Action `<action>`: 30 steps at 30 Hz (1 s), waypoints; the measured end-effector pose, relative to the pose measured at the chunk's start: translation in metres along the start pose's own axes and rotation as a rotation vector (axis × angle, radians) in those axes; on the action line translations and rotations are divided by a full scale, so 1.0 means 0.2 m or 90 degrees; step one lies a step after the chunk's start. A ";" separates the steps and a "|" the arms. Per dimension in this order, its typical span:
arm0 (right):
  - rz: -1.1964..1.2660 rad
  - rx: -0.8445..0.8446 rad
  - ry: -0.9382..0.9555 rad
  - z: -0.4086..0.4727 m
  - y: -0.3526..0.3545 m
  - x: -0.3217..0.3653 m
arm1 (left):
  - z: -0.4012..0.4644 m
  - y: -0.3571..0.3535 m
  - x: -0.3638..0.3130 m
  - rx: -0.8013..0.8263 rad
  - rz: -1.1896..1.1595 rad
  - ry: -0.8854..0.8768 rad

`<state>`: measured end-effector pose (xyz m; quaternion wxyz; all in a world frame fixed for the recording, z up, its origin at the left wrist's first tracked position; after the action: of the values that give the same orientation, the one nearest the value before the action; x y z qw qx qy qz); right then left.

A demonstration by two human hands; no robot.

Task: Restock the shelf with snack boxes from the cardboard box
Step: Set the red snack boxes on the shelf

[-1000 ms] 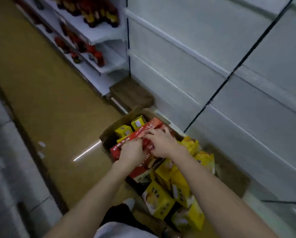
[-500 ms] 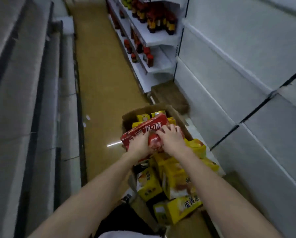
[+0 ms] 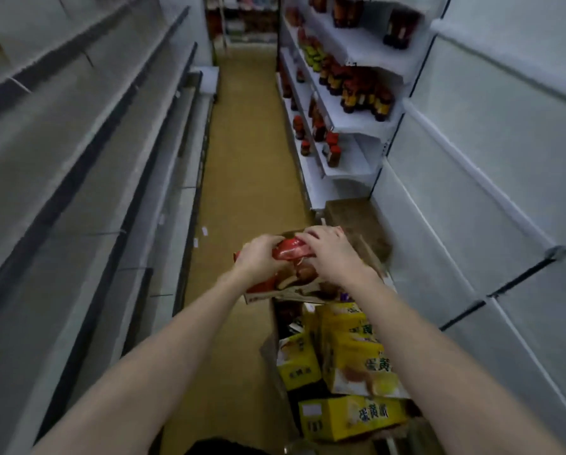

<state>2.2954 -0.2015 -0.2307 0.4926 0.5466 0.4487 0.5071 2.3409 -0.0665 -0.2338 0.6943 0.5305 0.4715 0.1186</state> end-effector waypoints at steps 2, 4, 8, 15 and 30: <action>0.031 -0.029 0.039 0.06 0.06 0.14 | -0.05 0.13 0.08 -0.021 -0.019 -0.001; 0.064 -0.054 0.071 0.12 0.12 0.30 | -0.12 0.26 0.18 -0.033 -0.026 0.016; 0.115 -0.065 0.129 0.25 0.23 0.65 | -0.27 0.55 0.42 -0.072 -0.007 0.052; 0.152 -0.159 0.207 0.40 0.46 1.32 | -0.59 1.17 0.74 -0.174 0.249 0.095; 0.221 -0.344 0.418 0.56 1.06 2.29 | -1.09 2.17 0.90 -0.318 0.519 0.277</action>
<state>2.4440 0.2194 0.0312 0.3568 0.2760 0.3349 0.8273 2.4118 0.3660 0.0413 0.5830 0.4522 0.3176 0.5956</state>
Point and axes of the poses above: each hand's wrist, its own z-axis towards the middle knuckle, its own y-axis out of the back of the hand, x = y × z, the point moved 8 cm from there along z, towards the middle knuckle, and after that the axes turned 8 degrees about -y, right-handed, at the moved point
